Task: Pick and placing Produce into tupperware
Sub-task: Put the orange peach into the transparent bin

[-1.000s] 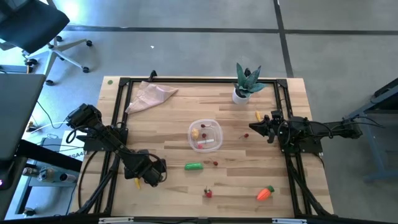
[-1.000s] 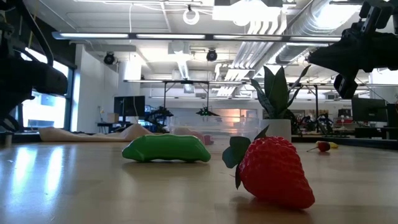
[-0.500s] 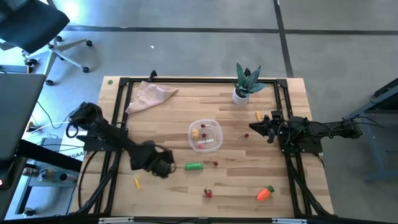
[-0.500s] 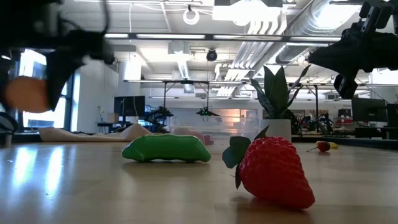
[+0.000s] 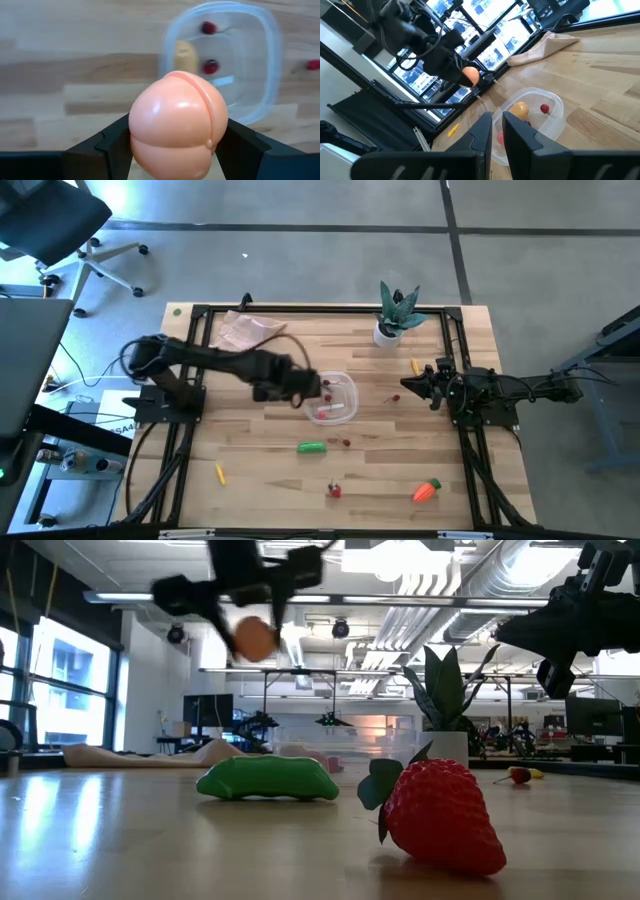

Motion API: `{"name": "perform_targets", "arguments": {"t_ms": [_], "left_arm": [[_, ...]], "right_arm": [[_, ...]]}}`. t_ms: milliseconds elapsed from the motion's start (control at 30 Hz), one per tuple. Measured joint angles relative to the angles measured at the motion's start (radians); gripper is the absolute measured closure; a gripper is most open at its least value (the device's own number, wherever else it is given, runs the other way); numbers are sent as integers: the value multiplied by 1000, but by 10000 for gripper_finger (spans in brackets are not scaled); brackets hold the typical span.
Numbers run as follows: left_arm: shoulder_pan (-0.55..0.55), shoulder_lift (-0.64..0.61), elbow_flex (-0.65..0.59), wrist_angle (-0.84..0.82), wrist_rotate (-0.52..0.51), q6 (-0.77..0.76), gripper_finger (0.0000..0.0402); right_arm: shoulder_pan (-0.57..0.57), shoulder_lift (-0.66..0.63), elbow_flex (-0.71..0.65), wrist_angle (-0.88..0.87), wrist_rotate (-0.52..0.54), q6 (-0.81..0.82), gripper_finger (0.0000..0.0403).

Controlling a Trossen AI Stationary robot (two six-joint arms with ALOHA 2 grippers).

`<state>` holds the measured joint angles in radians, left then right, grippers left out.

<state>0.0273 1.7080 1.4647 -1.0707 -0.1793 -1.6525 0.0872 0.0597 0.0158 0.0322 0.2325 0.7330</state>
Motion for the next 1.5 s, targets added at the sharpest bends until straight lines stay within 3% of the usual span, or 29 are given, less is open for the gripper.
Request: {"name": "perform_targets", "arguments": {"t_ms": [200, 400, 533, 767, 1100, 1500], "left_arm": [[63, 166, 172, 20, 72, 181, 174], [66, 338, 376, -64, 56, 311, 174], [66, 422, 445, -69, 55, 348, 174], [64, 495, 472, -46, 63, 375, 174], [64, 567, 473, -25, 157, 367, 174], [64, 572, 472, -21, 159, 336, 174]], "right_arm": [[0, 0, 0, 0, 0, 0, 366], [0, -1, 0, 0, 0, 0, 366], [0, 0, 0, 0, 0, 0, 366], [0, 0, 0, 0, 0, 0, 366], [0, 0, 0, 0, 0, 0, 366], [0, 0, 0, 0, 0, 0, 366]]}}
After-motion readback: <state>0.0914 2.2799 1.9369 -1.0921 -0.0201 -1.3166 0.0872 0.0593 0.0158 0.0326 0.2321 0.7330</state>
